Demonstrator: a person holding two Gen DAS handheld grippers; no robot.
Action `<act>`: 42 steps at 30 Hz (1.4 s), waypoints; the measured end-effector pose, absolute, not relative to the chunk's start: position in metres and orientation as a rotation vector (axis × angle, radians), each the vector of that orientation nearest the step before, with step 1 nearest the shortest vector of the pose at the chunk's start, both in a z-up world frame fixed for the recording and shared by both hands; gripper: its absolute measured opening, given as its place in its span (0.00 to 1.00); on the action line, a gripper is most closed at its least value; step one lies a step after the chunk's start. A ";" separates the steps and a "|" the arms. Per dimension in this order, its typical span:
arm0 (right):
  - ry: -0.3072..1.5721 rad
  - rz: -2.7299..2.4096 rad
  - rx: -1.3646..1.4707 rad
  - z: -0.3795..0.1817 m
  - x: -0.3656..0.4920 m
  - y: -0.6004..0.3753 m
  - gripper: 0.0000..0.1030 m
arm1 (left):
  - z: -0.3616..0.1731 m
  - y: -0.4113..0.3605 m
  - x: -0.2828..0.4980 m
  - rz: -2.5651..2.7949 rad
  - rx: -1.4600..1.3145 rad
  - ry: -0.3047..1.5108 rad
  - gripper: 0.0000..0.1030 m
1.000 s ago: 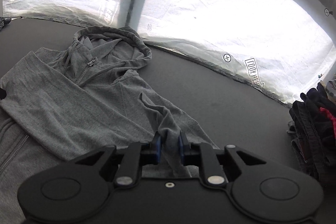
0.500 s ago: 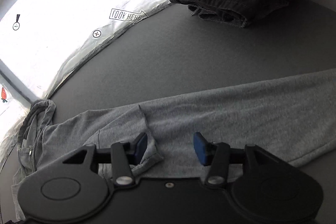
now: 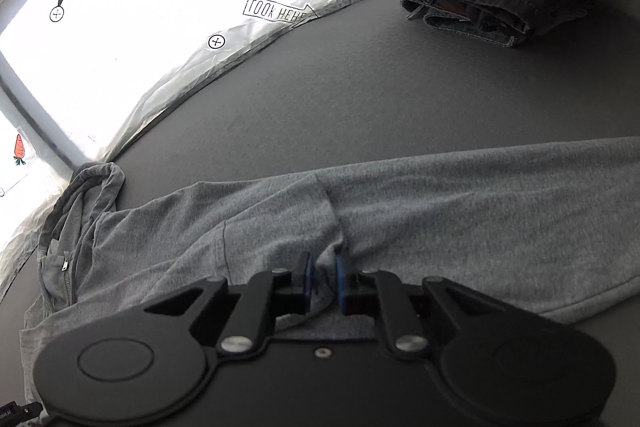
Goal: Fold clothes
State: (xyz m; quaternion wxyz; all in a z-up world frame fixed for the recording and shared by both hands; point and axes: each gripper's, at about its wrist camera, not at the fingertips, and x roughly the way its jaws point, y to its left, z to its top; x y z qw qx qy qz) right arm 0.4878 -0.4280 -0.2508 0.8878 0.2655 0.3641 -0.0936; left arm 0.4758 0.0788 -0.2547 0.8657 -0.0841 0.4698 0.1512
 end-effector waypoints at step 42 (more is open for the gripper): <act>1.107 0.453 1.395 -0.289 0.553 -0.181 0.12 | -0.245 0.107 0.490 0.181 -0.145 1.133 1.00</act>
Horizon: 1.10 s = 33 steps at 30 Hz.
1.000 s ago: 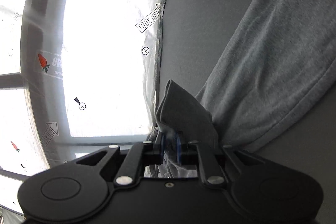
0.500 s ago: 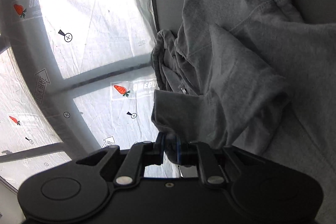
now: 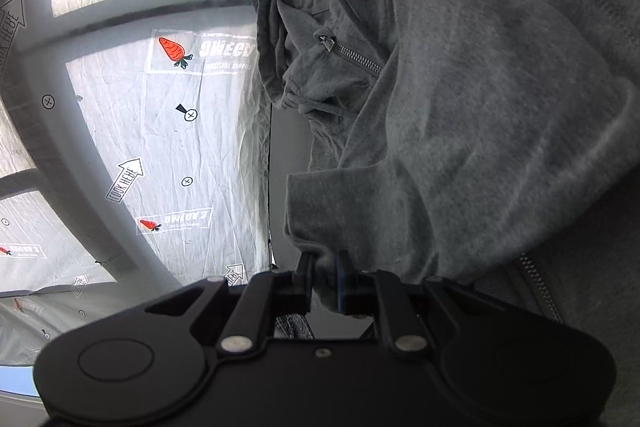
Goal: Fold clothes
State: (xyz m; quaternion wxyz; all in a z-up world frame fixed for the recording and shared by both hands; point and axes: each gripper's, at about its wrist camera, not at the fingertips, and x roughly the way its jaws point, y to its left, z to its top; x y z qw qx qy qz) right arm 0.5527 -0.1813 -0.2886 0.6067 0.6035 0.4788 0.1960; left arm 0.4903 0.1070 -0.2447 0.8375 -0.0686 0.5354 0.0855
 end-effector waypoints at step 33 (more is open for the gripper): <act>1.124 0.306 1.351 -0.305 0.550 -0.208 0.20 | -0.237 0.095 0.477 0.224 -0.095 1.082 1.00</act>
